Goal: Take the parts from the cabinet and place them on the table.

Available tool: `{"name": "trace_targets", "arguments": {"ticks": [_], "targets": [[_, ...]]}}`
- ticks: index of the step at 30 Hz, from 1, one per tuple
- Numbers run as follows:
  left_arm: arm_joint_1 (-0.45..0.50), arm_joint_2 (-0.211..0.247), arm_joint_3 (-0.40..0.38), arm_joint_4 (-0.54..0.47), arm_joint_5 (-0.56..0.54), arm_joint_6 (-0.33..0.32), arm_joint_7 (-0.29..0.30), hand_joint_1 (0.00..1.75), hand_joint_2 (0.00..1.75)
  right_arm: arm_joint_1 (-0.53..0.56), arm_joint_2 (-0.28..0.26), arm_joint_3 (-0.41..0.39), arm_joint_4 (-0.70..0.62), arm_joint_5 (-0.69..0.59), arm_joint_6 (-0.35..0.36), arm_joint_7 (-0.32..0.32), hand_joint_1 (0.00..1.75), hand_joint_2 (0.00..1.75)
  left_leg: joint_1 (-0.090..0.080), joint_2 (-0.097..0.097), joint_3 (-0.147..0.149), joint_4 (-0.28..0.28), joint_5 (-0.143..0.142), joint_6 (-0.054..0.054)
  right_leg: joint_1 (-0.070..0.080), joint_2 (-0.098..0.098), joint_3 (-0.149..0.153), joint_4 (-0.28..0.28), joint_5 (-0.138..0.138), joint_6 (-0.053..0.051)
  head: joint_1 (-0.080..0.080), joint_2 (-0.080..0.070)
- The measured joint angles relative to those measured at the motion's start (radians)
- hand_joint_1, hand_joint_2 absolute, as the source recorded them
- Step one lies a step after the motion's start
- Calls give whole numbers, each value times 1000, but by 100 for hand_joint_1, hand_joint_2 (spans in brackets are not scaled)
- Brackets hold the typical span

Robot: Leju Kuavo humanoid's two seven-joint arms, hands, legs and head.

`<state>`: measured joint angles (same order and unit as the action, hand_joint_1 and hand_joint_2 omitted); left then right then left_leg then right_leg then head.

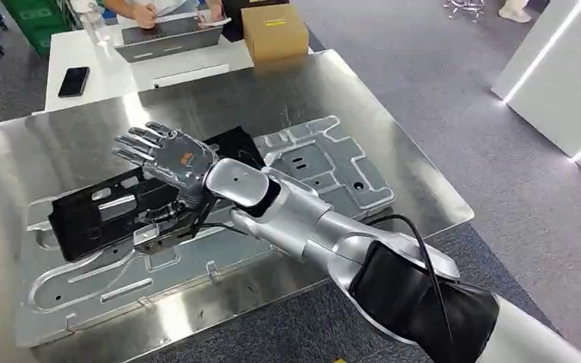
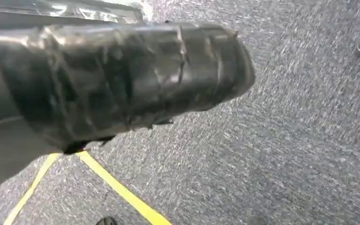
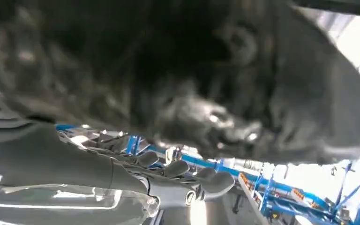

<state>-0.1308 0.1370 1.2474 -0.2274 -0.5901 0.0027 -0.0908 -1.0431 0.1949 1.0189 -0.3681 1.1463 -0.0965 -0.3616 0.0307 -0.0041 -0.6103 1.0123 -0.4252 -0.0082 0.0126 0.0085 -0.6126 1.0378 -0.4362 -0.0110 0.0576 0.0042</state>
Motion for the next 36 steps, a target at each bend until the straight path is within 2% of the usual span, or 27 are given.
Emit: {"name": "trace_targets", "arguments": {"ticks": [1, 3, 4, 5, 6, 7, 9, 10, 12, 14, 15, 16, 18, 19, 20, 21, 22, 23, 24, 25, 26, 30, 31, 32, 34, 35, 36], "targets": [[0, 0, 0, 0, 0, -2, 0, 0, 0, 0, -3, 0, 0, 0, 0, 0, 0, 0, -3, 0, -2, -1, 4, 6, -3, -3, -17, 37, -37, 4, 2, 0], [-1, 0, 0, 0, 0, -2, 2, 0, 0, 2, -7, 0, 1, 0, 0, 2, 0, 0, -8, 1, -10, 0, 8, 14, -5, -3, -72, 179, -120, 6, 2, 0], [0, -1, 0, 0, -1, -2, 4, 0, 0, 7, -8, 0, 2, 0, 0, 3, 0, 0, -10, 1, -15, 0, 11, 18, -4, -3, -103, 256, -152, 5, 3, 0], [0, -2, 0, 0, -3, -2, 8, 0, 0, 15, -12, 0, 3, 1, 0, 3, 0, 0, -12, 1, -20, 0, 14, 21, -4, -3, -120, 301, -162, 4, 2, 0], [0, -2, 0, 1, -4, -2, 11, 0, 0, 22, -16, 0, 5, 1, 0, 4, 0, 0, -15, 1, -23, 0, 17, 23, -4, -3, -111, 291, -147, 0, 3, 0], [1, -2, 0, 2, -6, -1, 13, 0, 0, 28, -17, 0, 6, 1, 0, 6, 0, 0, -17, 0, -27, 1, 20, 23, -4, -3, -79, 238, -115, -5, 3, 0], [1, -4, 0, 2, -6, -1, 15, 0, 0, 28, -20, 0, 6, 2, -1, 11, 0, 0, -18, -1, -31, 1, 26, 19, 2, -3, 20, 64, -44, -22, 2, 0], [1, -5, 0, 2, -6, -1, 15, 0, 0, 27, -21, 0, 6, 2, -1, 12, 0, 0, -18, -1, -34, 2, 30, 14, 8, -2, 48, 1, -47, -30, 2, 0], [1, -6, 0, 3, -6, 0, 16, 0, 0, 28, -21, 0, 6, 2, -2, 12, 0, 0, -19, -1, -41, 4, 39, 2, 12, -3, 47, -8, -35, -26, 2, 0], [1, -9, 0, 5, -6, 0, 18, 0, 0, 30, -24, 0, 7, 3, -2, 12, 0, 0, -14, 0, -42, 0, 50, -12, 17, -3, 43, -12, -22, -36, 3, 0], [2, -8, 0, 5, -6, 0, 18, 0, 0, 30, -24, 0, 7, 3, -2, 13, 0, 0, -11, -1, -49, 1, 48, -15, 6, -6, 41, -25, -7, -41, 3, 0], [3, -9, 0, 5, -6, 0, 19, 0, 0, 29, -24, 0, 7, 4, -2, 14, 0, 0, -10, 0, -64, 25, 11, -19, 7, -7, 37, -28, 4, -43, 1, 0], [1, -8, 0, 5, -8, -2, 18, 0, 0, 30, -24, 0, 7, 6, -2, 16, 0, 0, -10, 0, -110, 163, -98, -29, 6, -8, 11, -27, 23, -50, -2, 0], [1, -8, 0, 6, -9, -3, 18, 0, 0, 32, -25, 0, 7, 6, -2, 16, 0, 0, -10, 0, -134, 243, -139, -34, 6, -8, -3, -27, 32, -50, 0, 0], [2, -10, 0, 6, -9, -5, 18, 0, 0, 35, -26, 0, 7, 7, -2, 16, 0, 0, -10, 0, -142, 294, -161, -38, 6, -8, -17, -25, 42, -50, -1, 0], [2, -11, 0, 7, -10, -6, 18, 0, 0, 37, -27, 0, 7, 8, -2, 16, 0, 0, -9, 0, -128, 293, -158, -39, 6, -8, -31, -24, 51, -49, -1, 0], [2, -11, 0, 7, -10, -7, 18, 0, 0, 38, -29, 0, 7, 11, -2, 17, 0, 0, -9, 0, -87, 246, -139, -40, 6, -8, -45, -21, 59, -48, -1, 0], [1, -11, 0, 6, -10, -8, 16, 0, 0, 39, -31, 0, 7, 11, -2, 17, 0, 0, -9, 1, -34, 170, -114, -39, 6, -8, -56, -19, 67, -47, 0, 0], [0, -11, 0, 6, -10, -8, 15, 0, 0, 38, -32, 0, 7, 12, -2, 18, 0, 0, -9, 1, 42, 63, -86, -37, 5, -7, -68, -15, 75, -43, -1, 0], [-5, -11, 0, 6, -10, -8, 14, 0, 0, 37, -32, 0, 7, 12, -2, 18, 0, 0, -10, 1, 83, -14, -104, -30, 5, -8, -73, -11, 83, -38, -1, 0], [-6, -11, 0, 7, -11, -10, 14, 0, 0, 37, -34, 0, 8, 13, -2, 19, 0, 0, -20, -2, 82, -5, -91, -22, 10, -8, -74, -16, 89, -31, 0, 0], [-4, -12, 0, 7, -11, -10, 13, 0, 0, 38, -38, 0, 9, 17, -2, 19, 0, 0, -19, -1, 62, -10, -56, 12, 8, -7, -76, -21, 117, -9, 5, 0], [-6, -13, 0, 7, -11, -10, 13, 0, 0, 37, -40, 0, 9, 18, -2, 20, 0, 0, -15, 7, 61, -14, -40, 19, 4, -4, -88, -1, 84, -4, 3, 0], [-7, -14, 0, 7, -11, -10, 12, 0, 0, 37, -42, 0, 10, 18, -2, 21, 0, 0, -16, 6, 47, -17, -29, 26, 4, -5, -103, 41, 24, 1, 11, 0], [-7, -15, 0, 7, -11, -10, 12, 0, 0, 37, -45, 0, 10, 19, -2, 21, 0, 0, -17, 8, 13, -16, -3, 32, -3, -5, -143, 195, -102, 8, 14, 0], [-7, -15, 0, 7, -11, -10, 11, 0, 0, 38, -46, 0, 10, 19, -2, 21, 0, 0, -17, 8, -3, -15, 9, 31, -6, -5, -155, 263, -134, 11, 13, 0], [-7, -16, 0, 7, -11, -10, 9, 0, 0, 40, -47, 0, 11, 19, -2, 21, 0, 0, -17, 8, -22, -15, 22, 29, -8, -5, -150, 305, -129, 13, 14, 0]]}}
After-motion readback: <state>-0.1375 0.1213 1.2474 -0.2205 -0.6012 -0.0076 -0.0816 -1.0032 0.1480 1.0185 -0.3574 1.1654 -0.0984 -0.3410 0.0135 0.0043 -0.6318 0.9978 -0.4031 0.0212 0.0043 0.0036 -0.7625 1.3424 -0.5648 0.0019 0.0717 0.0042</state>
